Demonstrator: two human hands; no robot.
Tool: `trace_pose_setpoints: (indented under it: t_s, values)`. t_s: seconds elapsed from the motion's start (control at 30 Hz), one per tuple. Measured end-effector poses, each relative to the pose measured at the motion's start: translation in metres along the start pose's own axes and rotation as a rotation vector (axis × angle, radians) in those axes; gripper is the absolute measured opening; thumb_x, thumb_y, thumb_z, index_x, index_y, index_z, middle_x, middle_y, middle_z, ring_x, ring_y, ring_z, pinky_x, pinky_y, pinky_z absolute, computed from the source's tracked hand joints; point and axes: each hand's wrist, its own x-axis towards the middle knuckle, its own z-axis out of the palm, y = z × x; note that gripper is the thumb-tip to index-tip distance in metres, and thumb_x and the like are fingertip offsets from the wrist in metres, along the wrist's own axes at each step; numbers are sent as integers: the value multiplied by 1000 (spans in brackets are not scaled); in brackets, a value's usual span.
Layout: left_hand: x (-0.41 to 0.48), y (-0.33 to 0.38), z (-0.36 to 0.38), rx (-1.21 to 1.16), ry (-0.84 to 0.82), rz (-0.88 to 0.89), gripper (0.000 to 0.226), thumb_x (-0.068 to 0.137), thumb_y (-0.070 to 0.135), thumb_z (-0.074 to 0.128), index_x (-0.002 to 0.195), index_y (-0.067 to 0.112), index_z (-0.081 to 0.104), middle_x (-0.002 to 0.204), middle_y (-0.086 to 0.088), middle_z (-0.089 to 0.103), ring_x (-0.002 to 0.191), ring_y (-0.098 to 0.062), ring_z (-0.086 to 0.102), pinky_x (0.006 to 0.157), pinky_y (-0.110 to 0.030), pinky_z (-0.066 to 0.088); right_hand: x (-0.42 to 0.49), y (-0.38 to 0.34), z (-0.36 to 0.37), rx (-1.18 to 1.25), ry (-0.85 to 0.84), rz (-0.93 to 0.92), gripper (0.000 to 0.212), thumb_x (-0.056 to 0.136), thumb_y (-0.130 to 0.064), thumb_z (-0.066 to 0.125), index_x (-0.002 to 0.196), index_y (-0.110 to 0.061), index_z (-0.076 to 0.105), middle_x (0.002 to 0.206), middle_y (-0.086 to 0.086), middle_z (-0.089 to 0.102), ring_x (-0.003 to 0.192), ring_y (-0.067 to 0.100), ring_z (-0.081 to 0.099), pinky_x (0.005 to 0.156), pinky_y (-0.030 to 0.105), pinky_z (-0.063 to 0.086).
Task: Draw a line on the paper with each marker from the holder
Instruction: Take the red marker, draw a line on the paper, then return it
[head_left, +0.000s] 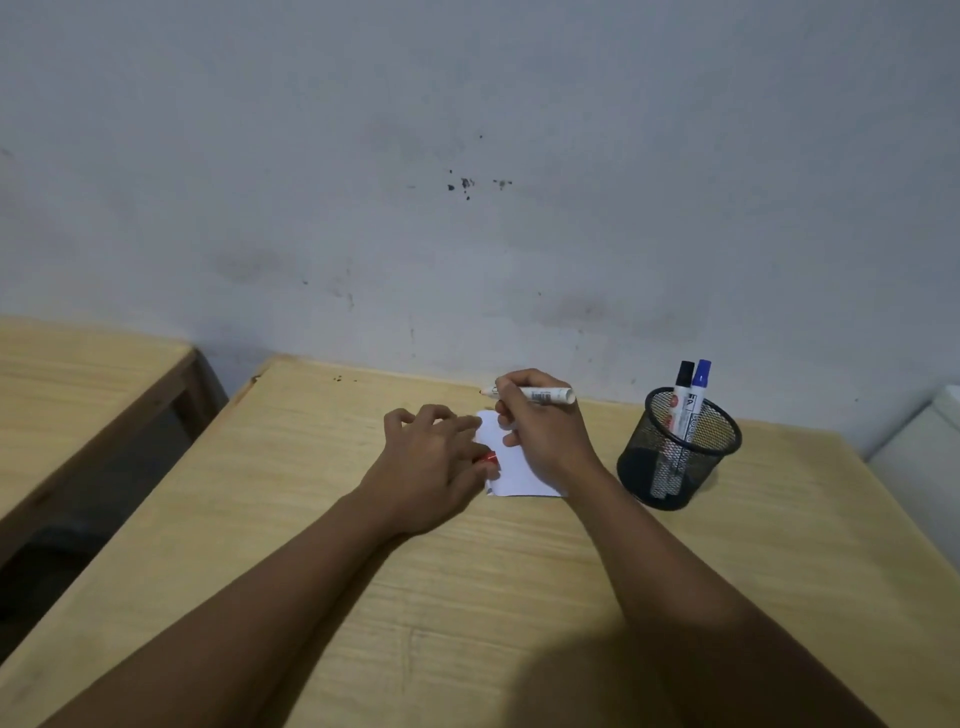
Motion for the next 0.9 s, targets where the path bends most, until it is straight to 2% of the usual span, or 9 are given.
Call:
trace_pose_setpoints:
  t_s: [0.1,0.2,0.3,0.37,0.47,0.53,0.67,0.73,0.9]
  values:
    - [-1,-2,2,28,-2,-13,31,94,48,34,92,42,65,97,16,57,114,-13,46,88,-46,27,4,9,-3,-30,22,4,14,89,-27,78,97,-17,75,87,5,75,68,20,71,60,32,62]
    - [-1,-3,3,25,0,-18,31,92,51,38,94,42,68,117,18,61,119,-13,44,92,-47,25,8,16,-5,-58,40,41,17,88,-30,79,99,-19,73,89,3,76,64,19,75,64,36,62]
    - [-2,-6,0,-13,-56,-20,33,90,55,42,104,43,69,134,18,56,125,-14,40,96,-48,23,13,16,0,-55,81,22,23,92,-32,73,97,-9,73,83,4,74,59,15,71,54,25,58]
    - [-2,-9,-2,-16,-102,-4,35,90,56,42,111,43,68,138,18,54,127,-15,40,95,-48,23,14,15,6,-44,105,-3,29,96,-34,67,96,-5,72,75,5,70,58,12,67,53,25,58]
    - [-1,-11,-4,-42,-141,-4,36,90,56,41,114,45,66,142,19,51,129,-15,38,94,-47,21,14,18,11,-82,112,-50,28,98,-36,63,90,-10,71,71,3,70,59,9,66,52,25,57]
    - [1,-12,-4,-53,-151,-20,37,89,59,40,114,47,65,143,21,49,128,-14,37,94,-46,20,13,19,11,-123,92,-88,26,98,-35,63,85,-14,70,71,0,71,58,8,66,51,22,55]
    - [3,-13,-5,-83,-179,-50,42,85,63,38,113,47,65,143,22,48,128,-13,36,94,-45,18,14,21,11,-181,27,-130,28,98,-34,64,88,-8,69,74,7,72,59,10,65,52,22,54]
    - [3,-12,-7,-85,-201,-49,42,86,62,38,115,47,64,144,22,47,129,-14,35,98,-49,19,14,22,10,-194,22,-142,28,98,-33,63,87,-8,69,72,6,71,56,8,64,52,21,54]
    - [1,-8,-7,-58,-265,-55,35,94,55,41,120,44,62,149,19,42,136,-17,28,104,-72,18,17,24,10,-196,18,-140,30,98,-33,64,89,-5,72,71,-2,71,58,7,65,53,23,55]
